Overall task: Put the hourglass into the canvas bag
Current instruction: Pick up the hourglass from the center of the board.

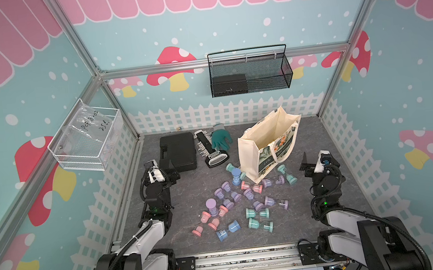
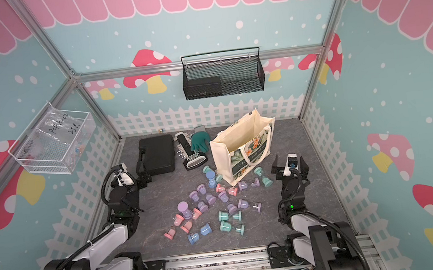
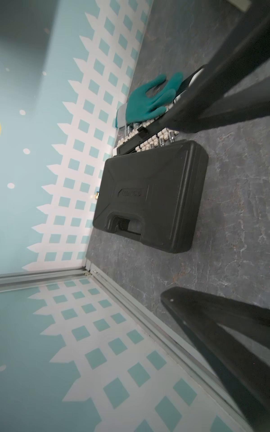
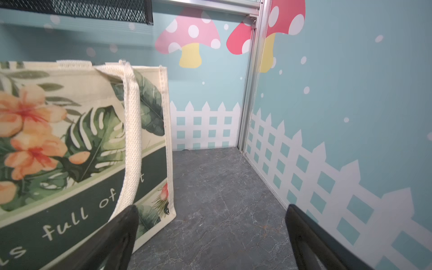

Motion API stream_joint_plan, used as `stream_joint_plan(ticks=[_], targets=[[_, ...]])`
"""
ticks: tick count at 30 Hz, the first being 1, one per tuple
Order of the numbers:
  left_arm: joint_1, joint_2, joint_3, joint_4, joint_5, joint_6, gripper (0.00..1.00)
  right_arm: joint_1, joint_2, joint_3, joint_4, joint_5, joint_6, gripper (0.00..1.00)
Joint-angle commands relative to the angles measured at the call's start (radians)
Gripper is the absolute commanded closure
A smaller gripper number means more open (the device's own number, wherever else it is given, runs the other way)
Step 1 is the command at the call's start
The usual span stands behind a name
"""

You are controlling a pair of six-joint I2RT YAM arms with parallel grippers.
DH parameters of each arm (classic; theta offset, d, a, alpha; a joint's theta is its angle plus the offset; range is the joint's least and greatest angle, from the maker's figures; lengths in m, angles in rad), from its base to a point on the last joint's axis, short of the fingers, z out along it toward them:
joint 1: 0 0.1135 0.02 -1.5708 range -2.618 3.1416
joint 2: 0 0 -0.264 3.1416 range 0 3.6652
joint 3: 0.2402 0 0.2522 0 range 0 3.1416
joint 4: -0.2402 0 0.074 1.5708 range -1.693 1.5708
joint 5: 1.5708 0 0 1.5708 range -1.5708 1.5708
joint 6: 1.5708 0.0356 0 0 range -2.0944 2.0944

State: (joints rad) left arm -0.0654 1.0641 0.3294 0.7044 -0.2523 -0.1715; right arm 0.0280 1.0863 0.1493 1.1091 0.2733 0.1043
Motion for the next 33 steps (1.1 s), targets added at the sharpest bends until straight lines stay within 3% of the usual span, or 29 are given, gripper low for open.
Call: stream_joint_plan(ticks=[1,3,5,9,13,19,26,33], targets=[[0.014,-0.058,0.097,-0.248,0.035,-0.159,0.01,0.006,-0.079,0.095,-0.294,-0.017,0.152,0.0],[0.021,-0.087,0.157,-0.378,0.046,-0.244,0.0,0.004,-0.106,0.168,-0.466,-0.06,0.201,0.0],[0.028,-0.1,0.166,-0.381,0.099,-0.281,0.01,0.005,-0.116,0.196,-0.513,-0.177,0.143,0.01],[0.05,-0.129,0.149,-0.384,0.159,-0.41,0.01,0.005,-0.181,0.114,-0.451,-0.158,0.346,0.0],[0.051,-0.127,0.23,-0.581,0.193,-0.433,0.01,0.004,-0.251,0.09,-0.484,-0.219,0.416,0.0],[0.042,-0.128,0.253,-0.697,0.216,-0.469,0.01,0.006,-0.226,0.203,-0.713,-0.272,0.42,0.0],[-0.065,-0.159,0.238,-0.782,0.206,-0.517,0.01,0.046,-0.181,0.289,-0.916,-0.339,0.464,0.0],[-0.183,-0.206,0.256,-0.948,0.165,-0.548,0.01,0.234,-0.139,0.385,-1.096,-0.308,0.386,0.0]])
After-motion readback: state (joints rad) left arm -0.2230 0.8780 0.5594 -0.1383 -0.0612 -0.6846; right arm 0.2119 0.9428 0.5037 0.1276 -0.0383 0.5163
